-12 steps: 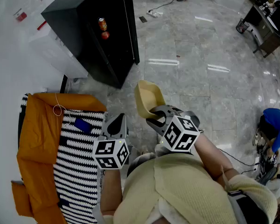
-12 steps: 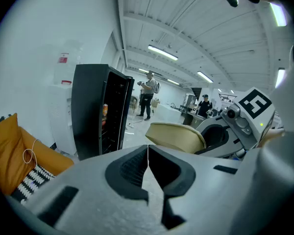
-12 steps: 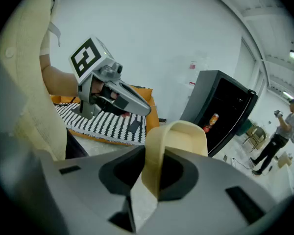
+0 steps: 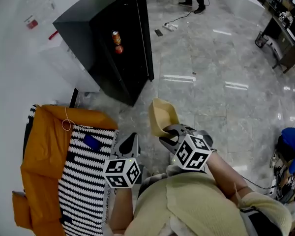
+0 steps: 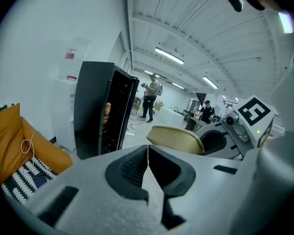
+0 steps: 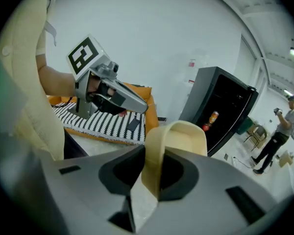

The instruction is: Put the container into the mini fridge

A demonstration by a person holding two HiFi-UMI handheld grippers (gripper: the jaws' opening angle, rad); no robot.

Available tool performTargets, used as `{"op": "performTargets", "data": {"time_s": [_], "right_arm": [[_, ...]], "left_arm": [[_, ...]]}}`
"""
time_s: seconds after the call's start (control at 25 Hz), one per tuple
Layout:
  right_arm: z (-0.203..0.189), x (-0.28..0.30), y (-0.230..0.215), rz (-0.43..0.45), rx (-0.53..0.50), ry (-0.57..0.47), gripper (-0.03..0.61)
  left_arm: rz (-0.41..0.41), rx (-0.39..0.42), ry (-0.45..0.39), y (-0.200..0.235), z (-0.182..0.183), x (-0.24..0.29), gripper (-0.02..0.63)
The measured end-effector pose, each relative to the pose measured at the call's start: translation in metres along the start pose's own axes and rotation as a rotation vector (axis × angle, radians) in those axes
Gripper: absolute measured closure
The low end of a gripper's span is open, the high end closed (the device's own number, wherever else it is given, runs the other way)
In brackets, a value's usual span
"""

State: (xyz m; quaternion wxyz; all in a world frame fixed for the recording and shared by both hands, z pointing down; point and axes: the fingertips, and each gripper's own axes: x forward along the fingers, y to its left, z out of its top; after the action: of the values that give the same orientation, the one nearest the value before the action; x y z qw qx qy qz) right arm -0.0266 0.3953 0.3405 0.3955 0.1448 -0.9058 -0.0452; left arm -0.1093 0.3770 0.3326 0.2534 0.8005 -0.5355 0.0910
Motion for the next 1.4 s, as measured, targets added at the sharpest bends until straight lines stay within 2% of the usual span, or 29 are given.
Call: {"op": "performTargets", "data": {"time_s": [0.44, 0.68, 0.96, 1.12, 1.4], "right_arm": [[-0.011, 0.003, -0.036, 0.052, -0.043, -0.024, 0.492], [-0.022, -0.004, -0.059, 0.066, -0.060, -0.036, 0.492], [-0.037, -0.006, -0.069, 0.094, -0.062, -0.035, 0.492], [-0.040, 0.001, -0.074, 0.115, -0.063, -0.024, 0.492], [-0.040, 0.022, -0.097, 0.128, -0.056, 0.016, 0.492]], "left_arm": [[-0.028, -0.100, 0.003, -0.017, 0.013, 0.037, 0.588], [0.007, -0.087, 0.016, -0.027, 0.020, 0.061, 0.591], [0.025, -0.115, 0.028, -0.034, 0.017, 0.078, 0.591], [0.035, -0.099, 0.046, -0.028, 0.020, 0.089, 0.591], [0.017, -0.116, 0.055, -0.006, 0.031, 0.117, 0.591]]}}
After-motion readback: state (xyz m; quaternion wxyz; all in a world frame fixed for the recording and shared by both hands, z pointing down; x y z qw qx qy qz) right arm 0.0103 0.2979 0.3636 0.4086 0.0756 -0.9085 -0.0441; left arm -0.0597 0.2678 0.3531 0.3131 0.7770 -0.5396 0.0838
